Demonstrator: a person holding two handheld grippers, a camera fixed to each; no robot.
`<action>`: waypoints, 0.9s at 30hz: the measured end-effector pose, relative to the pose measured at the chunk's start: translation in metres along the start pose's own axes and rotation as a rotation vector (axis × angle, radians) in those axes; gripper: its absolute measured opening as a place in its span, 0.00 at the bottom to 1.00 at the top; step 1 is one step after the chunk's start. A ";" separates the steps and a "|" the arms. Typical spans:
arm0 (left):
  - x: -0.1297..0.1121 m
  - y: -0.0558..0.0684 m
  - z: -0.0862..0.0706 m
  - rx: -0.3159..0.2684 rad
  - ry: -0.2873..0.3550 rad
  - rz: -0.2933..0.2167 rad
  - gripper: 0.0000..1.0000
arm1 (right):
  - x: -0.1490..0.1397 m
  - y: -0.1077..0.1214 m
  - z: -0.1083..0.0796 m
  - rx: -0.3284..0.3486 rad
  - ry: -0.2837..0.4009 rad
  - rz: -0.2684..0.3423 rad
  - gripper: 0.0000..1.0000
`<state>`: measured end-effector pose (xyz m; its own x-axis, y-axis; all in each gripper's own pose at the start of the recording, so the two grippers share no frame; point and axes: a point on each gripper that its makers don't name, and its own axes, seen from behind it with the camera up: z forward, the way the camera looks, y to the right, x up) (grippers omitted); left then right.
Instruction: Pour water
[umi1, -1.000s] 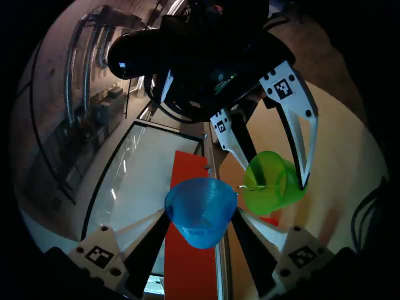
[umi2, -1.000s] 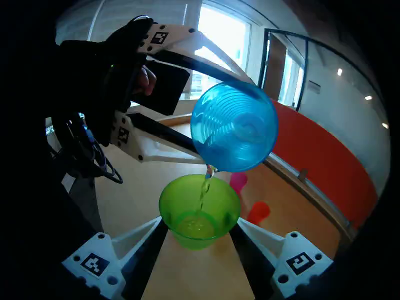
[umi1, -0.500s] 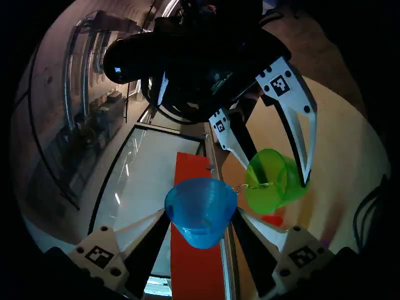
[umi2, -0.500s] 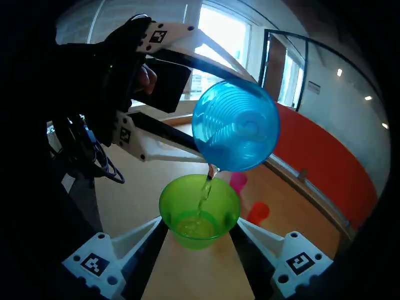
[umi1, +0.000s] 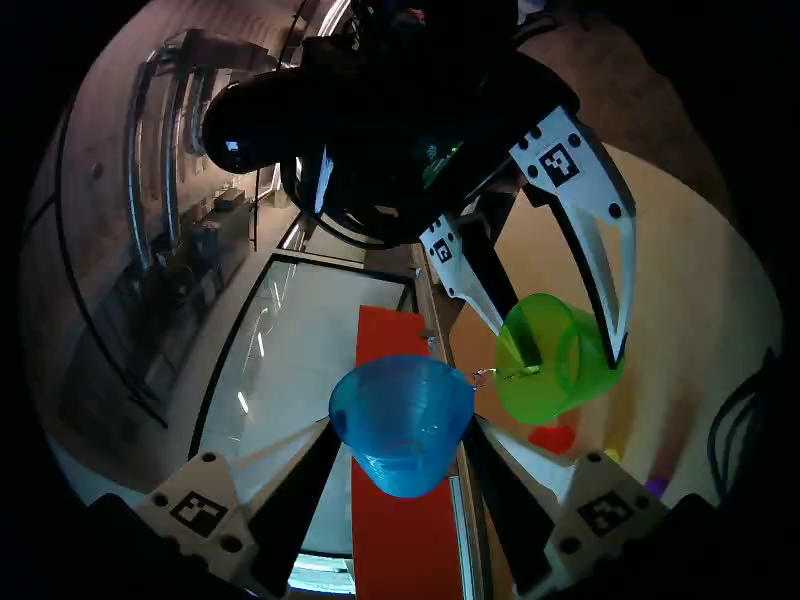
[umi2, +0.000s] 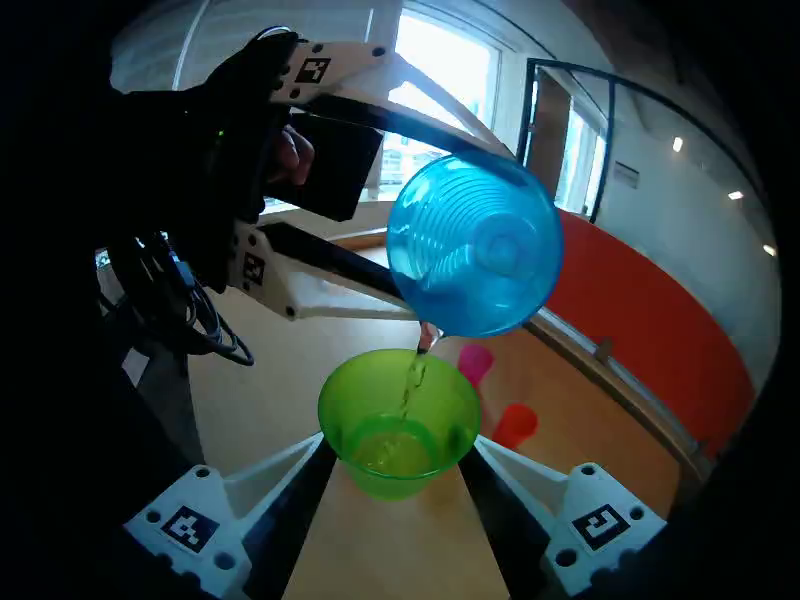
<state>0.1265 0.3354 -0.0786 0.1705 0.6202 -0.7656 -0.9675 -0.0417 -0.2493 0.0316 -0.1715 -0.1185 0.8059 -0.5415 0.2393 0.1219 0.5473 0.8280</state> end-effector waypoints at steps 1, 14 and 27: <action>0.000 -0.001 0.000 0.001 0.000 0.002 0.85 | 0.000 0.000 0.000 0.000 0.000 0.000 0.86; 0.003 -0.006 0.002 0.007 0.003 0.058 0.85 | 0.001 0.000 0.000 -0.001 0.003 0.004 0.85; 0.005 -0.015 -0.001 0.022 0.004 0.100 0.85 | 0.000 0.002 0.000 -0.004 0.004 0.004 0.86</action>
<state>0.1417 0.3384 -0.0791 0.0732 0.6110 -0.7883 -0.9836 -0.0865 -0.1584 0.0318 -0.1706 -0.1167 0.8088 -0.5369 0.2402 0.1215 0.5521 0.8249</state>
